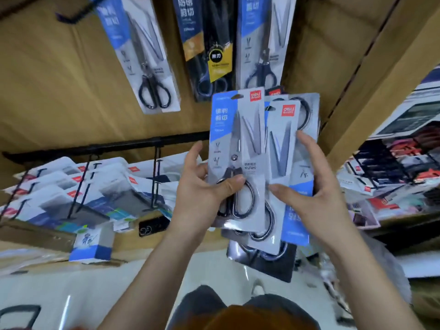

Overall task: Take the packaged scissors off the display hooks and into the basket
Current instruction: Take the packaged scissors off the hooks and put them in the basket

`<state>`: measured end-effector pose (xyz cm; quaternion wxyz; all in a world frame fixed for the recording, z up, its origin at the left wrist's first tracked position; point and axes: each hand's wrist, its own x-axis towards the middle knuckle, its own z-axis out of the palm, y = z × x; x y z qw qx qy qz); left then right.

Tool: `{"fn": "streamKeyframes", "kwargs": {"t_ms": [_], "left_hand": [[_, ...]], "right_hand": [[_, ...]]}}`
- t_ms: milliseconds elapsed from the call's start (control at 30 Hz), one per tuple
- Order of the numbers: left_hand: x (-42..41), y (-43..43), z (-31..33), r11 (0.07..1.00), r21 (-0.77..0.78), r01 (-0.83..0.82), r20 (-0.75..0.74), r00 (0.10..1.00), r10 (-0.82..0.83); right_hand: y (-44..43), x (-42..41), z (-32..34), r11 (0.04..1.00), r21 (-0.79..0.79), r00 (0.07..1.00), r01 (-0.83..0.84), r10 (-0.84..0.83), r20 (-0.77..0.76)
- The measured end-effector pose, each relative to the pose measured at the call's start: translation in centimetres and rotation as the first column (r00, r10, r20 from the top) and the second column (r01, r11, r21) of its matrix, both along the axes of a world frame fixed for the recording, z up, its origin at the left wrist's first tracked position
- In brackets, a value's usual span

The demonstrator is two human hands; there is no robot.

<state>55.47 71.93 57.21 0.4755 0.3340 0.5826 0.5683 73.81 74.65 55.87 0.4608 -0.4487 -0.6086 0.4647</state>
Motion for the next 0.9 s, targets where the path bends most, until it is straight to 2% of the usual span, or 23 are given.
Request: {"fn": "streamKeyframes", "kwargs": {"t_ms": [133, 233, 333, 467, 600, 700, 800, 900], "left_hand": [[-0.7, 0.5, 0.3, 0.998, 0.05, -0.025, -0.023, 0.999, 0.026], [-1.7, 0.7, 0.8, 0.996, 0.084, -0.039, -0.068, 0.997, 0.045], [-2.0, 1.0, 1.9, 0.986, 0.156, -0.062, -0.041, 0.997, 0.069], [-1.7, 1.7, 3.6, 0.963, 0.255, -0.086, -0.092, 0.989, 0.113], [-1.7, 3.0, 4.5, 0.956, 0.293, -0.01, -0.138, 0.989, 0.053], [-2.1, 3.6, 4.6, 0.942, 0.332, 0.048, -0.201, 0.979, 0.021], [-3.4, 3.2, 4.3, 0.943, 0.332, -0.037, -0.168, 0.981, 0.097], [-5.3, 2.4, 3.9, 0.93, 0.322, -0.175, -0.094, 0.972, 0.216]], "right_hand": [[1.4, 0.5, 0.3, 0.999, -0.005, 0.999, -0.032, 0.032, 0.006], [2.1, 0.6, 1.1, 0.998, 0.016, 0.995, -0.065, 0.064, 0.071], [2.5, 0.4, 1.3, 0.995, -0.031, 0.994, -0.098, 0.1, 0.054], [2.9, -0.1, 1.4, 0.998, -0.051, 0.999, -0.04, 0.041, 0.028], [2.7, 0.1, 2.7, 0.998, -0.058, 0.999, 0.014, -0.016, -0.036], [2.7, 0.5, 3.3, 0.996, -0.05, 0.997, 0.079, -0.079, -0.012], [2.3, 0.5, 3.6, 0.995, -0.023, 0.995, 0.094, -0.093, 0.042], [1.8, -0.3, 3.4, 0.999, -0.001, 0.998, 0.038, -0.038, 0.053]]}}
